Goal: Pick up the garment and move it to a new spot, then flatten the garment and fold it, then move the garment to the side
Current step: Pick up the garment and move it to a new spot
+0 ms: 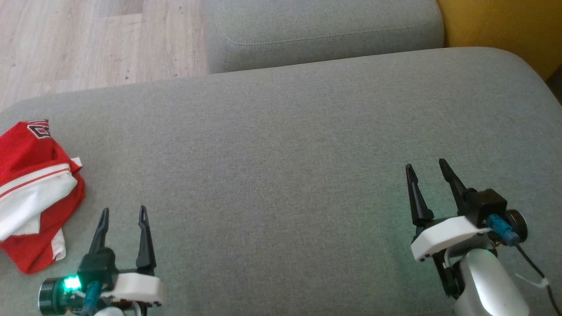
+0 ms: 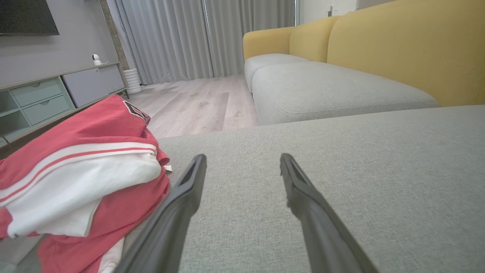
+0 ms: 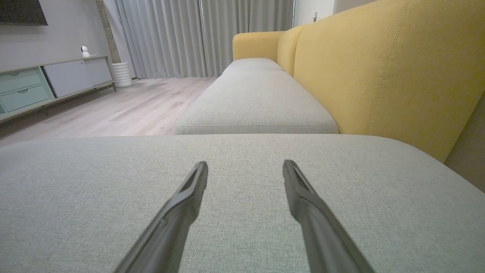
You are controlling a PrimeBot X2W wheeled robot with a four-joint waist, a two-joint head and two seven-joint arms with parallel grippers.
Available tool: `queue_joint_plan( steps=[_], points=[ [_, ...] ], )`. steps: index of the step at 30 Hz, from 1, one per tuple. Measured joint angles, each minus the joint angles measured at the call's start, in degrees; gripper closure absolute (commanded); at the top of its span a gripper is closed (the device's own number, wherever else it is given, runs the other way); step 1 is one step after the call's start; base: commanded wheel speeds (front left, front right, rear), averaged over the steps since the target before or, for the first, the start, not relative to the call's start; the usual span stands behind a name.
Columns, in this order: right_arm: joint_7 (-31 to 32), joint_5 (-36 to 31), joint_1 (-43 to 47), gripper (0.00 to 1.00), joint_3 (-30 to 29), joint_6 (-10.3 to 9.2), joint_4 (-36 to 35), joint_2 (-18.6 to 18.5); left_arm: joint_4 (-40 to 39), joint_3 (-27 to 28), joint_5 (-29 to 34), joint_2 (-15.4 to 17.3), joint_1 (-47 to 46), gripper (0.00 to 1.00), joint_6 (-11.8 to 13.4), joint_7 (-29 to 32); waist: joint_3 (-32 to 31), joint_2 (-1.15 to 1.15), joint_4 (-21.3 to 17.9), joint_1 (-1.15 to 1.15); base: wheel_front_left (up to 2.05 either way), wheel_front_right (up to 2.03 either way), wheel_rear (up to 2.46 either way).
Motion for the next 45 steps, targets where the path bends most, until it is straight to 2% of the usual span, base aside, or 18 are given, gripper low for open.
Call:
queue_joint_plan(
  steps=[8, 12, 18, 25, 33, 40, 45],
  points=[
    [0.0, 0.0, -1.0, 0.00, 0.2, 0.00, -0.1, 0.1, 0.1, 0.8, 0.6, -0.4, 0.0, 0.00, -0.1, 0.0, 0.3, 0.00, 0.6, 0.00, 0.00, 0.00, 0.00],
    [0.0, 0.0, -1.0, 0.00, 0.4, 0.00, -0.2, 0.1, 0.2, 1.1, 0.6, -0.6, 0.0, 0.00, -0.1, 0.0, 0.7, 0.00, 2.3, 0.00, 0.00, 0.00, 0.00],
    [0.0, 0.1, -1.0, 0.00, 1.5, 0.00, -0.4, 0.1, 0.2, 1.1, 0.5, -1.1, 0.0, 0.00, -0.6, 0.0, 1.2, 0.00, 7.1, 0.00, 0.00, 0.00, 0.00],
    [0.0, 0.7, -1.1, 0.00, 4.4, 0.01, -0.3, 0.2, 0.0, 1.1, 0.5, -1.6, -0.1, 0.00, -1.6, 0.0, 1.5, 0.00, 14.8, 0.00, 0.00, 0.00, 0.00],
    [0.0, 1.7, -2.2, 0.00, 6.6, 0.01, 0.1, 0.3, 0.1, 1.9, 0.5, -1.6, 0.0, 0.00, -1.6, 0.0, 1.5, 0.00, 22.6, 0.00, 0.00, 0.00, 0.00],
    [0.0, 2.7, -2.2, 0.00, 7.2, 0.01, 0.4, 0.4, 0.0, 2.5, 1.2, -1.4, 0.0, 0.00, -2.6, 0.0, 1.5, 0.00, 26.7, 0.00, 0.00, 0.00, 0.00],
    [0.0, 2.7, -2.2, 0.00, 8.1, 0.01, 0.6, 0.5, 0.0, 2.5, 1.2, -1.4, 0.0, 0.00, -2.6, 0.0, 1.5, 0.00, 27.4, 0.00, 0.00, 0.00, 0.00]
  ],
)
